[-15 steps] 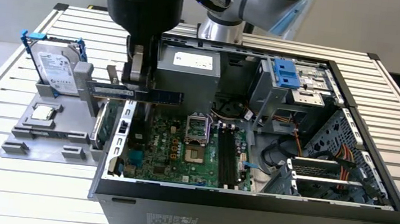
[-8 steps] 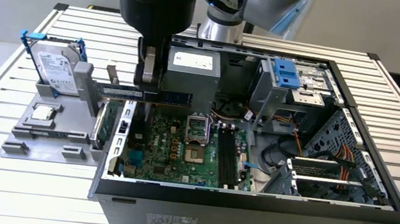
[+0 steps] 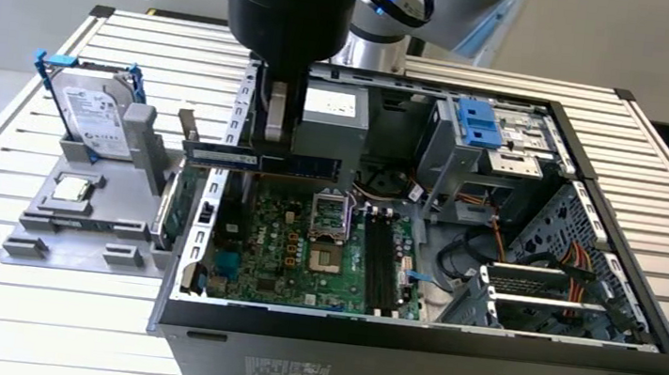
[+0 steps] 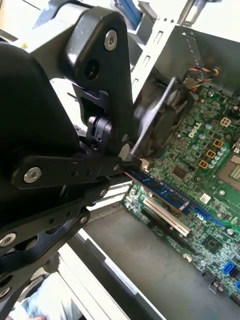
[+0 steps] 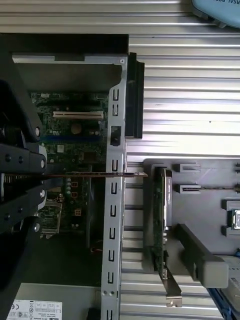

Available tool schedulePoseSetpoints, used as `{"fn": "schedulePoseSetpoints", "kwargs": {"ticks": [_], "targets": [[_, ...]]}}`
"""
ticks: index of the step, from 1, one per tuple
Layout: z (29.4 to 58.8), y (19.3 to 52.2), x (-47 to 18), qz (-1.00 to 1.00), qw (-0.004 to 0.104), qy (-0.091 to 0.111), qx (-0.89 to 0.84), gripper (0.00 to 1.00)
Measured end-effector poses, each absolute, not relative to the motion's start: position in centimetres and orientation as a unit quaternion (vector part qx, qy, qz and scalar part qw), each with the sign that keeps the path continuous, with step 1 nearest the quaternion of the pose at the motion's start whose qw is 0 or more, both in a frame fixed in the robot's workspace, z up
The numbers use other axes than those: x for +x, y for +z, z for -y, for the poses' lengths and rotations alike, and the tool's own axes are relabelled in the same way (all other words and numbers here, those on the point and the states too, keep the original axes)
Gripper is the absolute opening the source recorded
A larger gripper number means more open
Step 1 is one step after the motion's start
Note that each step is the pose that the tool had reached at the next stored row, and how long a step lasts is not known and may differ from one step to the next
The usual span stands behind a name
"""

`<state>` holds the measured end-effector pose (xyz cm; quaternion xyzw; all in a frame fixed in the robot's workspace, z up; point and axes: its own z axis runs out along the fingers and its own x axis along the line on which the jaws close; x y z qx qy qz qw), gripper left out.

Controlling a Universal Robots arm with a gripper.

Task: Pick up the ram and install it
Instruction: 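Pick up the ram and move it above insertion slot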

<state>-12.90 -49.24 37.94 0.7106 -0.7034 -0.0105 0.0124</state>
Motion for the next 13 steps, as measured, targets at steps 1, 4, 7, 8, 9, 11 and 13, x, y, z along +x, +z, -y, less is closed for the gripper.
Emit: {"fn": "schedulePoseSetpoints", "kwargs": {"ticks": [1, 4, 7, 8, 9, 11, 13], "targets": [[49.2, 37.9, -12.7, 0.704, 0.012, -0.010, 0.710, 0.00], [49.2, 37.9, -12.1, 0.704, 0.012, -0.011, 0.710, 0.00], [49.2, 37.9, -11.6, 0.704, 0.012, -0.011, 0.710, 0.00], [49.2, 37.9, -11.4, 0.704, 0.012, -0.011, 0.710, 0.00], [49.2, 37.9, -11.2, 0.704, 0.012, -0.011, 0.710, 0.00], [49.2, 37.9, -10.9, 0.705, 0.012, -0.011, 0.709, 0.00], [49.2, 37.9, -10.6, 0.705, 0.012, -0.011, 0.709, 0.00]]}}
